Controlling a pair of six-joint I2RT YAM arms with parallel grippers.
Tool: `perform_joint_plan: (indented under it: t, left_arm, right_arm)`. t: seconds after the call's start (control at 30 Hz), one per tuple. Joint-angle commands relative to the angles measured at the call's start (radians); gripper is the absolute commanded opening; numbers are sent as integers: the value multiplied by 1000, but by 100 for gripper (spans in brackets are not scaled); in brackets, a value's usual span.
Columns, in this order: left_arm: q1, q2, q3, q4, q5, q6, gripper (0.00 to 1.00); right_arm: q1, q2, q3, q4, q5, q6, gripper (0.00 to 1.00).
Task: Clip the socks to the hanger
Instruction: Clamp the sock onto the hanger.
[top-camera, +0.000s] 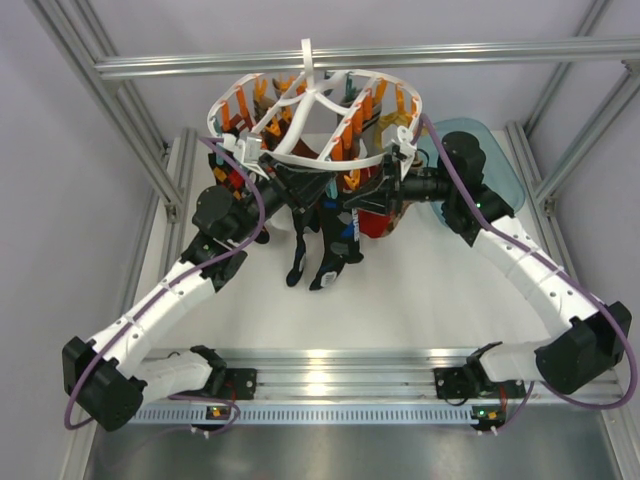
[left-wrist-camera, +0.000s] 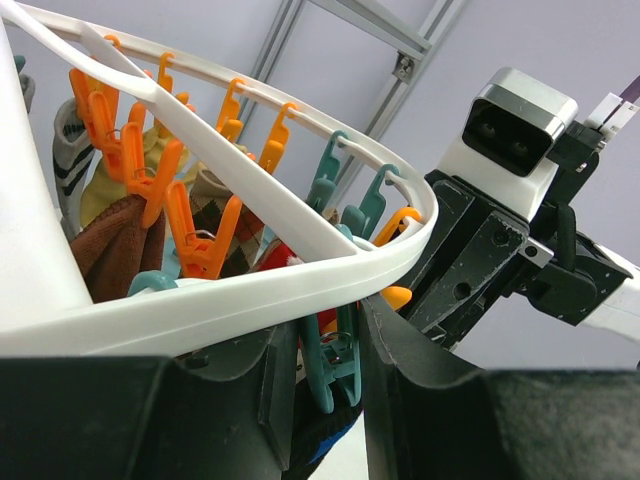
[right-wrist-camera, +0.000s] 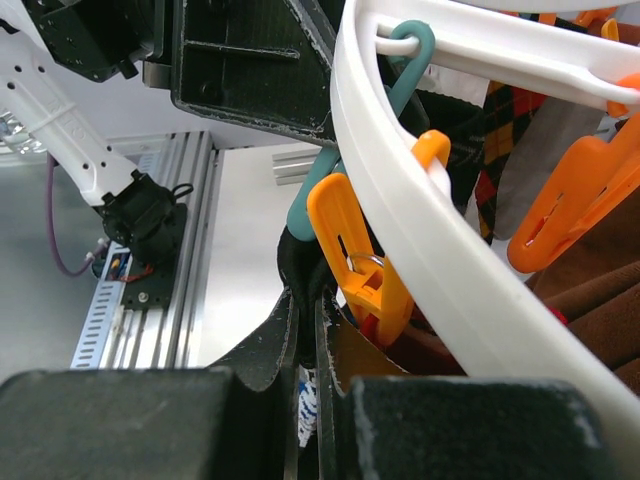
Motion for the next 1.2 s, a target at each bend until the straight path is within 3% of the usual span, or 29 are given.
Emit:
perform_joint_plan:
  t: [0.0,0.6,1.17]
  left_arm:
    - [-5,10,-18,6,93,1,0]
    - [9,5,-15,28,127,-51,0]
    - [17,1,-21,63,191,-94,0]
  right_arm:
    - [11,6,55,79,-2,25,0]
    - [8,31,48,52,38,-35,0]
    - [5,63,69,75,72,25,0]
